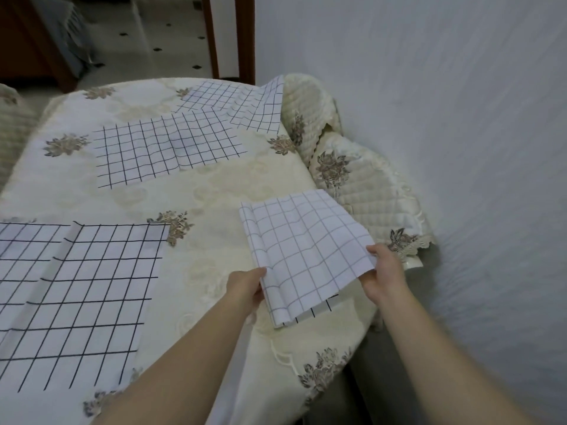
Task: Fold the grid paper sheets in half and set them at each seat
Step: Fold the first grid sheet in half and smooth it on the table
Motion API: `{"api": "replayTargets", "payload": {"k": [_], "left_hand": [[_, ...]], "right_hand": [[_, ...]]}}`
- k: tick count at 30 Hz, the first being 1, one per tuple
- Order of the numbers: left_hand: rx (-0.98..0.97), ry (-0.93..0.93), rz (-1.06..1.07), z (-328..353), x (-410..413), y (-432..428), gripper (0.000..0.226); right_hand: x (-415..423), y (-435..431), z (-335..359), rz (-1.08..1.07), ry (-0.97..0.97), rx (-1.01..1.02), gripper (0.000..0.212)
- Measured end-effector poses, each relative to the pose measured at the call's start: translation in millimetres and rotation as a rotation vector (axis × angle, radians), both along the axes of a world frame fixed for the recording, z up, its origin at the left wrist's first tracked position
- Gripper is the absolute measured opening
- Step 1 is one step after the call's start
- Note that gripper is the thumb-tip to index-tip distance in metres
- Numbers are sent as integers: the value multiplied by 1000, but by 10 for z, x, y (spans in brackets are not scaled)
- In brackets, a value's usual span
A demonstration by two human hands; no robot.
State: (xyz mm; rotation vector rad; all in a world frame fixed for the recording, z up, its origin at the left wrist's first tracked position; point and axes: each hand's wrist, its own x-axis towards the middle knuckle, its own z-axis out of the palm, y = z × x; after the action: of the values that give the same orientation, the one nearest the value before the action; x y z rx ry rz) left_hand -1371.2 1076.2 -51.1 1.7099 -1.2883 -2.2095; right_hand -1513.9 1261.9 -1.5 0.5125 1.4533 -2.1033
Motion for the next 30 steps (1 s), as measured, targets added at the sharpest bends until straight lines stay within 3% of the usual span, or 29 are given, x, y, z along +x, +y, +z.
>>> {"api": "replayTargets", "payload": {"k": [2,10,17,22,25,30], "left_hand": [[-20,-39,1,-58,-45,-29,28],[-49,-40,102,-36,19,-208,6],[-167,-127,170,-9,462,-587,10],[-182,-184,182,41,998,-866,12],[-131,-103,203,111,1315,-941,5],[55,214,276,108,1552,-930,18]], "right_hand": [[-15,40,-94,11,-10,49,14],[21,13,-498,180,-2,350,16],[131,-446,-629,445,-23,380,7],[222,-828,-658,655,-23,443,23],[331,-1094,-596,768,-48,429,21],[717,-1455,-538,960,-56,360,24]]}}
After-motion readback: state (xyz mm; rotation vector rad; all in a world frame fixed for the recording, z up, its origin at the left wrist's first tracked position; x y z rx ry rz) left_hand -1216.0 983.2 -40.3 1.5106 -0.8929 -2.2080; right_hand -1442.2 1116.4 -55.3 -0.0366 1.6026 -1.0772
